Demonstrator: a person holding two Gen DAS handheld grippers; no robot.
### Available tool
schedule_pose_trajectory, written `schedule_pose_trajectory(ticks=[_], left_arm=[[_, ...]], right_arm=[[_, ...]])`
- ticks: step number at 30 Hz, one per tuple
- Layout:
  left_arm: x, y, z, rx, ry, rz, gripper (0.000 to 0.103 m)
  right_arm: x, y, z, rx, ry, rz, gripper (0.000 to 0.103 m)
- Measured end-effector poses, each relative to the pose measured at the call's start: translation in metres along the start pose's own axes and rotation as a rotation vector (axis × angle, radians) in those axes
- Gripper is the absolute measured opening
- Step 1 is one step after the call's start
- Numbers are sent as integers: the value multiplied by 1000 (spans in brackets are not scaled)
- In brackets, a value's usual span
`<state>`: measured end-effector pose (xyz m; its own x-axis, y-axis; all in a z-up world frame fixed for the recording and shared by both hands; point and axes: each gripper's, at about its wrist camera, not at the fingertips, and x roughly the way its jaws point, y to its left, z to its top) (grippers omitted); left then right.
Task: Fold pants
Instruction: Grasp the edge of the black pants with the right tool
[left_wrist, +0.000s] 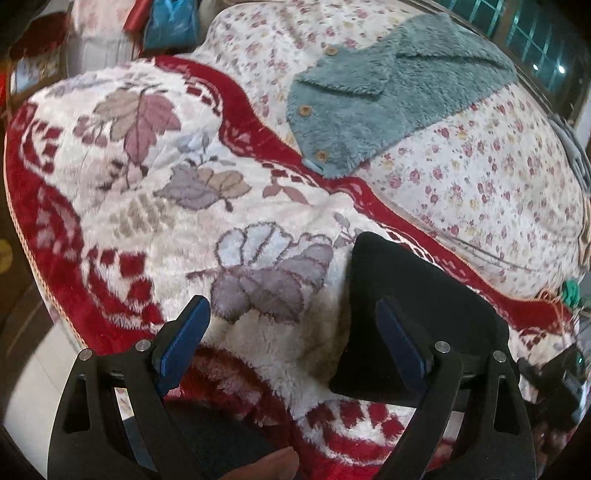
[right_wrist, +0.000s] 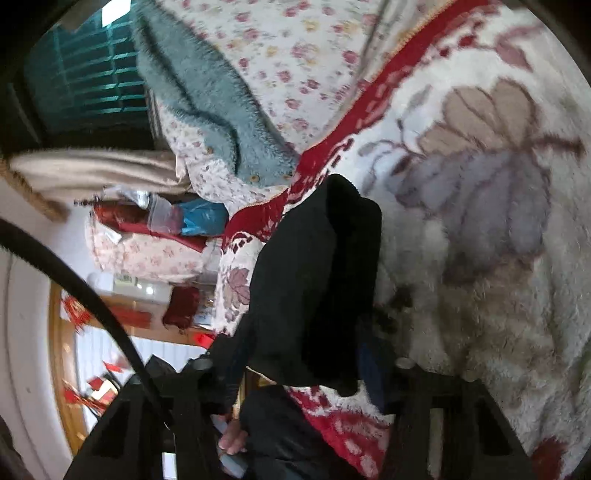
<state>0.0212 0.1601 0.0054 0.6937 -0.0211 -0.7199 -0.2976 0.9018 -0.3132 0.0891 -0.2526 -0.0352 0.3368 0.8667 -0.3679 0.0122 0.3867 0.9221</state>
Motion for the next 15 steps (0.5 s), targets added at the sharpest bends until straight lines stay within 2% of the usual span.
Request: schedule_pose_trajectory(ticks=[2, 5, 8, 12, 15], left_arm=[[1, 3, 0, -20, 12, -8, 91], [1, 3, -1, -31, 17, -6, 91], [1, 3, -1, -28, 16, -5, 91], [2, 2, -2, -21, 20, -5, 91], [2, 0, -3, -25, 21, -6, 91]], right_arm=[[-1, 3, 0, -20, 0, -19, 35], [3, 2, 2, -53, 15, -135, 22], [-3, 1, -2, -68, 3, -158, 11], [-14, 6, -8, -88, -35, -164, 11], [-19, 13, -13, -91, -50, -122, 11]])
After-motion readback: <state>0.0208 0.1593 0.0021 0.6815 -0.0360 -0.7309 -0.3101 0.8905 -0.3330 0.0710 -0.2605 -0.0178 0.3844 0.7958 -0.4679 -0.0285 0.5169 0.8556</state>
